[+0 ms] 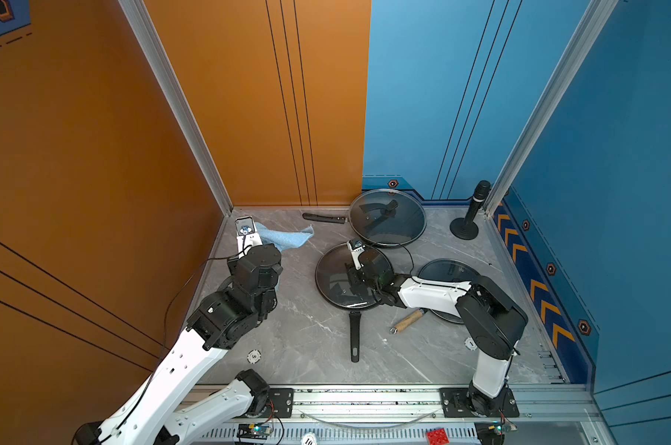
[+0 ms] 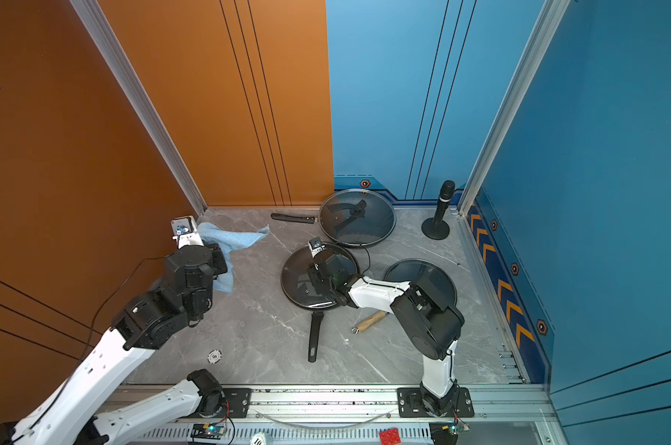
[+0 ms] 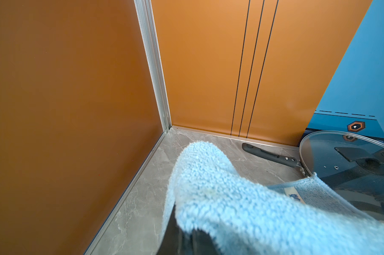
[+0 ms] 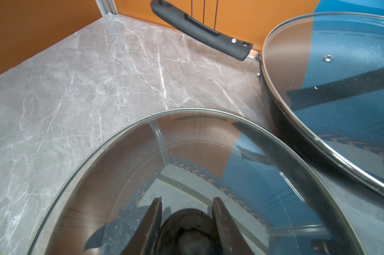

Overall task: Wipe the pot lid with a cloth
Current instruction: Place the pot lid on the cooking pot.

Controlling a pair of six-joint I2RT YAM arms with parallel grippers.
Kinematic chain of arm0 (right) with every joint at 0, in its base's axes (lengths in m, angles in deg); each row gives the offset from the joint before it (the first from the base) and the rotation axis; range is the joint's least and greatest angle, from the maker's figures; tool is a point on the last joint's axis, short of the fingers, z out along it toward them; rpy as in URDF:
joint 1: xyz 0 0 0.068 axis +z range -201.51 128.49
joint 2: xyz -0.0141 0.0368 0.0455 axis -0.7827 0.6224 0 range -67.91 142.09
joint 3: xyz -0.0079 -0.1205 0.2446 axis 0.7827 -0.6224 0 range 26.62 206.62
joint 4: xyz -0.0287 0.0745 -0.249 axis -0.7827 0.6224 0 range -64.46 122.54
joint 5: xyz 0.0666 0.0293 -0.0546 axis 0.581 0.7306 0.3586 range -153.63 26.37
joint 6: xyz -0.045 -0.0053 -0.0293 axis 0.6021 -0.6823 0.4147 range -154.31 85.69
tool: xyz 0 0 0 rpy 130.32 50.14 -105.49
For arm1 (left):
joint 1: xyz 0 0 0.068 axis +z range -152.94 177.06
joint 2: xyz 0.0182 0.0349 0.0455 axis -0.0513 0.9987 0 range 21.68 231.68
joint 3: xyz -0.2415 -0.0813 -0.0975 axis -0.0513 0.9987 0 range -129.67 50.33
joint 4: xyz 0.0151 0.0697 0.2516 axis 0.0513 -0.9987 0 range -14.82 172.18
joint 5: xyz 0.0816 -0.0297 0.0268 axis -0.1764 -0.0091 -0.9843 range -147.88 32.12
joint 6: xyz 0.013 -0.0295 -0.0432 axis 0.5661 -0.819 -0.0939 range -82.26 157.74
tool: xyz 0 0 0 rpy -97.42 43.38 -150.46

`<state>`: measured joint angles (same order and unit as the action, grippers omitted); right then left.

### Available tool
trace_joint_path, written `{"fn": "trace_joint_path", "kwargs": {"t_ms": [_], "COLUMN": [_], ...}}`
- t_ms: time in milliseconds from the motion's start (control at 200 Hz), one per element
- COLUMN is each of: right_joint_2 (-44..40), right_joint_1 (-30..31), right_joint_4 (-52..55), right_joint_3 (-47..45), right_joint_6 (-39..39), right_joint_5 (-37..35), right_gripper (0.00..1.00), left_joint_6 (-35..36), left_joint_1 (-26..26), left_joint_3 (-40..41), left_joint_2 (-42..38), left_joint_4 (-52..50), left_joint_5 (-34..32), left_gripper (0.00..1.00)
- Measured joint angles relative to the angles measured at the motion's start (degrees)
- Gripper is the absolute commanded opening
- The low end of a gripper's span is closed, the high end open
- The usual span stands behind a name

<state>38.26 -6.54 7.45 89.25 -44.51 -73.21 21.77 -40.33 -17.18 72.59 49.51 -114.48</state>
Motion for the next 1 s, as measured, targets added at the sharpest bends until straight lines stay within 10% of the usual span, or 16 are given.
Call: {"fn": "trace_joint_path", "kwargs": {"t_ms": [1001], "right_joint_2": [5.2], "right_joint_1": [-0.2], "right_joint_4": [-4.6], "right_joint_3": [0.0], "right_joint_6": [0.6], "right_joint_5": [-2.6], "right_gripper": [0.0], "left_joint_6": [-0.3], "left_joint_1": [0.2], "left_joint_3": [-0.4], "left_joint_2": [2.6], "left_joint_4": [0.0], "left_joint_5": [0.7], "left_gripper": [0.0]}}
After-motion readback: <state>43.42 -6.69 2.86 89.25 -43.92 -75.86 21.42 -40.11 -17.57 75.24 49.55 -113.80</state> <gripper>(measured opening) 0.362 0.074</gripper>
